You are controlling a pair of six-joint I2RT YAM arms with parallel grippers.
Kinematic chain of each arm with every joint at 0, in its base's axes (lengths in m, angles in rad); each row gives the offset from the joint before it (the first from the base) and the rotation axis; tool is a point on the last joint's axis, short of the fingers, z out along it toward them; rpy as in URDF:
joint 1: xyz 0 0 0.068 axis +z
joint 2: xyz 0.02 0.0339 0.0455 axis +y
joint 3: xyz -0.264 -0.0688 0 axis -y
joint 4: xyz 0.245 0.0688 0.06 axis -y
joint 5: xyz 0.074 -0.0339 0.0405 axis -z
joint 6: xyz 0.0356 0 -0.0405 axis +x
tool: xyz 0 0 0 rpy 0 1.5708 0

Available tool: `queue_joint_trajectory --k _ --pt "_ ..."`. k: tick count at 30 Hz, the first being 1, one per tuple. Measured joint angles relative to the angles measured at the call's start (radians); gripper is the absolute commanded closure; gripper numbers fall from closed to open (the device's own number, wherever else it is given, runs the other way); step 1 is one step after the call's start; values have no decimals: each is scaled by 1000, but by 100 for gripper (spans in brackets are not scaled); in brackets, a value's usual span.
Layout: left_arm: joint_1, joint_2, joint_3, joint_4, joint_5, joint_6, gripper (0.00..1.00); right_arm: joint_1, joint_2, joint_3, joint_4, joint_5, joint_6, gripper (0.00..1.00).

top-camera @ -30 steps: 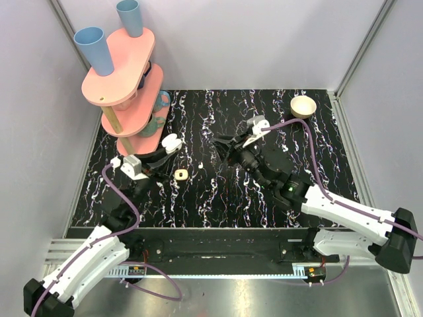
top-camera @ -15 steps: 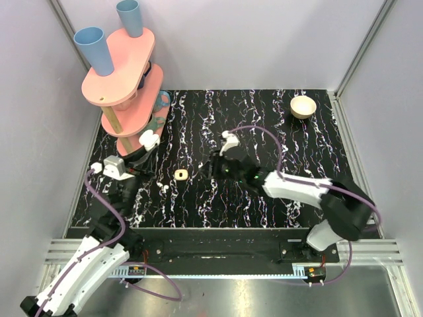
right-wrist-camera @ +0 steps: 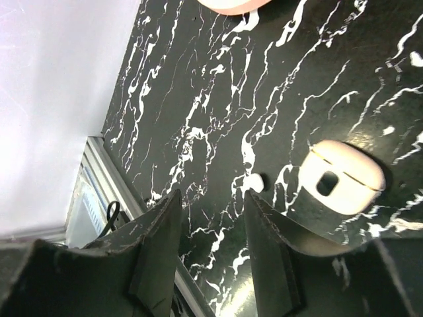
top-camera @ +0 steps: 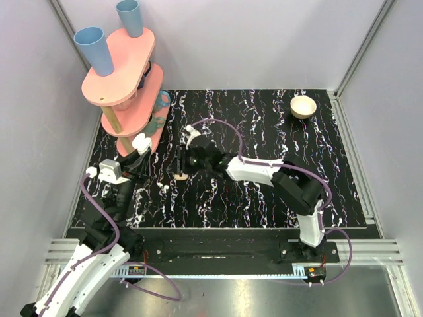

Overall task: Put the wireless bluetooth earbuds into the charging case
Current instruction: Move the left earbud to the center of the board.

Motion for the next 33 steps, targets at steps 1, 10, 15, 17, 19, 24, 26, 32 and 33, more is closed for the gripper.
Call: queue_joint_trajectory --k 1,10,15,17,19,24,26,32,33 --pt "0 -3 0 -6 -2 3 100 14 15 26 -16 24 9 49" --pt "0 -29 0 -16 -10 6 100 37 34 49 -168 246 53 44" --pt "0 -29 0 -16 -10 5 100 -56 31 39 -236 334 40 44" --pt "0 -29 0 -15 -10 5 100 -87 31 38 -257 349 31 44" --pt "0 -29 0 -15 -10 5 100 -111 32 41 -280 348 17 44" --pt "0 -29 0 -15 -10 5 100 -123 62 88 -323 346 -19 45" --pt "0 -29 0 -15 -9 5 100 -123 78 102 -331 343 -37 46" --pt "0 -26 0 -14 -9 5 100 -123 117 148 -390 338 -95 47" --pt "0 -25 0 -14 -9 5 100 -123 121 154 -396 339 -102 48"
